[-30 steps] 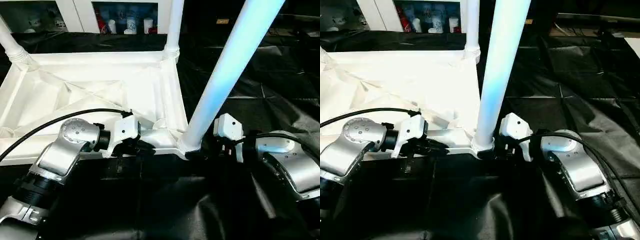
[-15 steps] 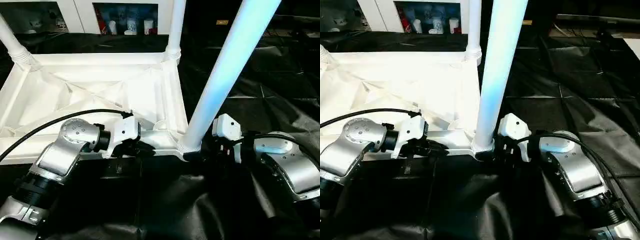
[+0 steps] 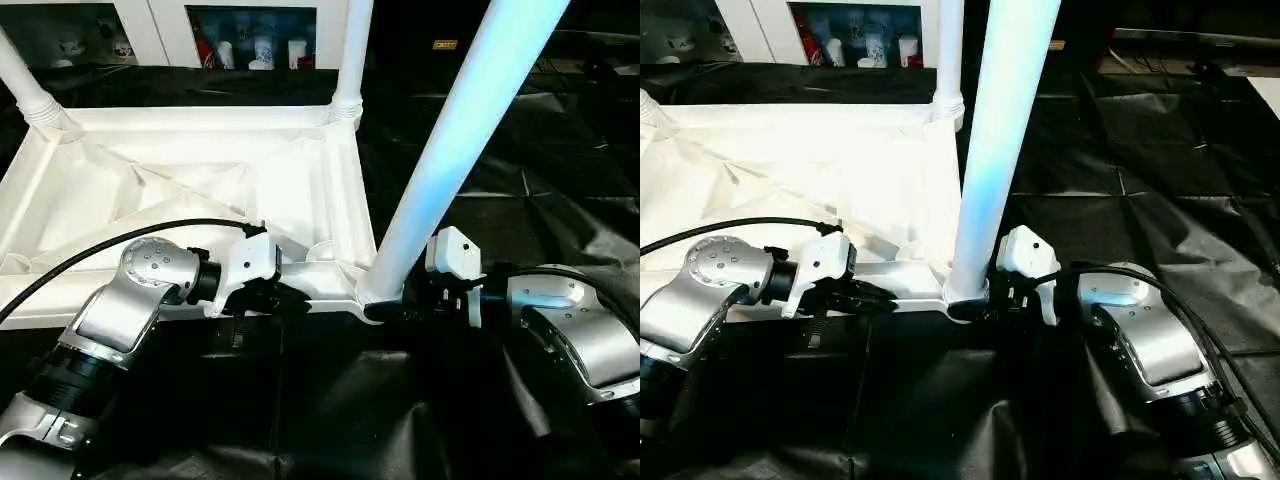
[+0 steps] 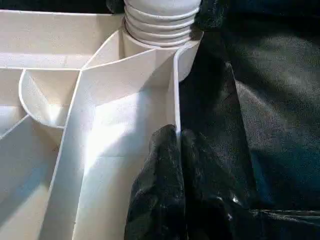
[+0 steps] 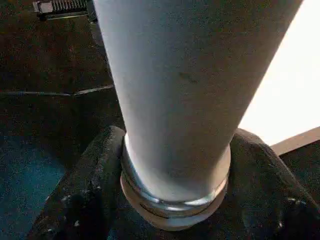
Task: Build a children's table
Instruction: Rotate leg to tighten
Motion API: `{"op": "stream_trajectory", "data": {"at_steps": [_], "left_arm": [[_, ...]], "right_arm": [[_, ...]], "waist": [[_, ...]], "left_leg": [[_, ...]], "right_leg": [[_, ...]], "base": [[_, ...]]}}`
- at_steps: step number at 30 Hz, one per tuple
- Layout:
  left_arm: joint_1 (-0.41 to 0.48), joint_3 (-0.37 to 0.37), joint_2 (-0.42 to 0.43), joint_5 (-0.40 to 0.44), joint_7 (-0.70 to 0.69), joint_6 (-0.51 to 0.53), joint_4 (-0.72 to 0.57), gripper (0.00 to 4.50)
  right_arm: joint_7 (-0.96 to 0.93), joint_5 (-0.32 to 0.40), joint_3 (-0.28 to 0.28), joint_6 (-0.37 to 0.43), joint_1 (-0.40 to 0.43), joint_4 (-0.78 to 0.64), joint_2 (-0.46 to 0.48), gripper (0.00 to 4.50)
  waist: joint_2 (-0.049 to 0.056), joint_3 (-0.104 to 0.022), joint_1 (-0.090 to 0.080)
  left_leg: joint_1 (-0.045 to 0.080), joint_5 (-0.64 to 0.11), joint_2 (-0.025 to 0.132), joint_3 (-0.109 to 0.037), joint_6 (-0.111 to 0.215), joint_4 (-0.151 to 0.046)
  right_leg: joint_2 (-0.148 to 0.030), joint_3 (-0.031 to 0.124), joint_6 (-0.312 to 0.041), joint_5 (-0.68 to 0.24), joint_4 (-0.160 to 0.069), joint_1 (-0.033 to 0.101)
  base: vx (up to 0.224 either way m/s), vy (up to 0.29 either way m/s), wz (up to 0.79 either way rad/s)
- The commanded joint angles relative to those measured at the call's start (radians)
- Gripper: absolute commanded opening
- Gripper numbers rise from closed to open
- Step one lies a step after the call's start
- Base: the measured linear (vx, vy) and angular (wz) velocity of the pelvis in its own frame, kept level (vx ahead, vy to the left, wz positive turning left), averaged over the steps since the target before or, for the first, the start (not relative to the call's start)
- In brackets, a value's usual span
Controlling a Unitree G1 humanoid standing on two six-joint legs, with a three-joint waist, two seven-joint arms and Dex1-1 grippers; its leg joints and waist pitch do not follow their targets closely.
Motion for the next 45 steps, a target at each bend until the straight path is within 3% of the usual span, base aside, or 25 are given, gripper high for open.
{"op": "stream_trajectory", "data": {"at_steps": [1,4,8,10,13,17,19,21,24,26,29,31,35,36,39,41,45], "left_arm": [[0.013,-0.027,0.005,-0.008,-0.030,-0.002,-0.002,0.00],[0.013,-0.028,0.000,-0.003,-0.022,0.000,0.003,0.00],[0.003,-0.024,-0.030,0.023,0.049,0.031,0.031,0.00],[-0.014,-0.026,-0.066,0.049,0.116,0.065,0.063,0.00],[-0.038,-0.036,-0.116,0.083,0.197,0.107,0.100,0.00],[-0.069,-0.044,-0.181,0.110,0.283,0.143,0.138,0.00],[-0.101,-0.049,-0.242,0.138,0.366,0.167,0.183,0.00],[-0.130,-0.056,-0.299,0.168,0.442,0.187,0.225,0.00],[-0.153,-0.074,-0.349,0.184,0.473,0.207,0.255,0.00],[-0.159,-0.086,-0.360,0.191,0.471,0.228,0.262,0.00],[-0.156,-0.088,-0.352,0.190,0.455,0.234,0.254,0.00],[-0.148,-0.086,-0.334,0.186,0.434,0.235,0.239,0.00],[-0.145,-0.075,-0.315,0.184,0.397,0.217,0.233,0.00],[-0.144,-0.073,-0.311,0.181,0.390,0.219,0.228,0.00],[-0.132,-0.075,-0.275,0.168,0.339,0.195,0.201,0.00],[-0.120,-0.075,-0.249,0.156,0.297,0.183,0.178,0.00],[-0.084,-0.071,-0.175,0.125,0.196,0.167,0.113,0.00]], "right_arm": [[0.008,0.016,-0.009,0.007,0.013,-0.006,-0.005,2.72],[-0.009,0.018,-0.013,0.013,0.020,-0.005,0.004,2.70],[-0.162,-0.049,-0.026,0.031,0.015,0.061,0.065,2.70],[-0.315,-0.092,-0.039,0.061,0.017,0.107,0.143,2.70],[-0.484,-0.082,-0.079,0.124,0.021,0.118,0.266,2.69],[-0.657,-0.103,-0.102,0.168,0.013,0.137,0.384,2.69],[-0.800,-0.146,-0.103,0.174,-0.004,0.179,0.473,2.69],[-0.914,-0.174,-0.109,0.156,-0.027,0.232,0.550,2.69],[-0.972,-0.219,-0.078,0.141,-0.054,0.277,0.599,2.69],[-0.932,-0.206,-0.056,0.140,-0.059,0.262,0.609,2.69],[-0.903,-0.184,-0.059,0.140,-0.047,0.216,0.609,2.69],[-0.890,-0.172,-0.073,0.133,-0.043,0.189,0.603,3.24],[-0.870,-0.166,-0.090,0.113,-0.060,0.159,0.586,3.48],[-0.859,-0.164,-0.090,0.109,-0.062,0.149,0.577,3.74],[-0.709,-0.146,-0.051,0.107,-0.065,0.079,0.469,3.82],[-0.600,-0.115,-0.040,0.122,-0.058,0.032,0.392,3.82],[-0.340,-0.069,-0.036,0.104,-0.025,-0.054,0.183,3.82]], "waist": [[0.001,-0.084,0.003],[0.001,-0.083,0.003],[-0.001,-0.077,-0.001],[0.000,-0.072,-0.003],[-0.005,-0.069,-0.006],[-0.002,-0.066,-0.006],[0.001,-0.063,-0.009],[-0.003,-0.061,-0.009],[-0.003,-0.057,-0.010],[-0.003,-0.058,-0.009],[0.002,-0.060,-0.010],[0.002,-0.062,-0.009],[0.003,-0.065,-0.009],[0.001,-0.065,-0.008],[-0.001,-0.066,-0.006],[-0.003,-0.068,-0.006],[0.001,-0.077,-0.001]], "left_leg": [[0.013,-0.062,0.057,-0.025,0.121,-0.049],[0.013,-0.066,0.057,-0.025,0.119,-0.050],[0.013,-0.093,0.056,-0.025,0.101,-0.053],[0.017,-0.141,0.053,-0.026,0.072,-0.055],[0.013,-0.161,0.049,-0.035,0.025,-0.064],[0.022,-0.205,0.050,-0.035,0.009,-0.067],[0.024,-0.229,0.049,-0.036,-0.007,-0.071],[0.028,-0.259,0.048,-0.038,-0.017,-0.073],[0.036,-0.314,0.048,-0.042,-0.023,-0.077],[0.035,-0.327,0.050,-0.045,-0.020,-0.083],[0.031,-0.309,0.055,-0.046,-0.015,-0.092],[0.031,-0.295,0.056,-0.044,-0.013,-0.094],[0.030,-0.256,0.057,-0.038,-0.005,-0.091],[0.029,-0.251,0.057,-0.038,-0.002,-0.091],[0.027,-0.234,0.055,-0.036,0.013,-0.087],[0.023,-0.192,0.056,-0.032,0.031,-0.084],[0.016,-0.080,0.057,-0.028,0.092,-0.071]], "right_leg": [[-0.091,0.053,-0.291,-0.062,-0.055,0.070],[-0.091,0.053,-0.289,-0.069,-0.056,0.070],[-0.092,0.052,-0.280,-0.130,-0.064,0.067],[-0.093,0.052,-0.256,-0.244,-0.078,0.063],[-0.096,0.049,-0.186,-0.396,-0.089,0.063],[-0.096,0.052,-0.159,-0.449,-0.099,0.049],[-0.094,0.052,-0.144,-0.486,-0.104,0.041],[-0.096,0.052,-0.126,-0.529,-0.109,0.038],[-0.100,0.051,-0.082,-0.607,-0.121,0.028],[-0.101,0.049,-0.070,-0.591,-0.121,0.031],[-0.101,0.049,-0.086,-0.490,-0.117,0.038],[-0.103,0.051,-0.111,-0.430,-0.113,0.044],[-0.101,0.054,-0.150,-0.331,-0.104,0.047],[-0.102,0.054,-0.157,-0.320,-0.103,0.050],[-0.101,0.054,-0.162,-0.321,-0.102,0.057],[-0.102,0.057,-0.174,-0.271,-0.098,0.060],[-0.097,0.055,-0.230,-0.080,-0.074,0.075]], "base": [[0.000,0.000,0.00],[0.000,0.000,0.00],[0.000,0.000,0.00],[0.000,0.000,0.00],[0.000,0.000,0.00],[0.000,0.000,0.00],[0.000,0.000,0.00],[0.000,0.000,0.00],[0.000,0.000,0.00],[0.000,0.000,0.00],[0.000,0.000,0.00],[0.000,0.000,0.00],[0.000,0.000,0.00],[0.000,0.000,0.00],[0.000,0.000,0.00],[0.000,0.000,0.00],[0.030,-0.011,0.01]]}}
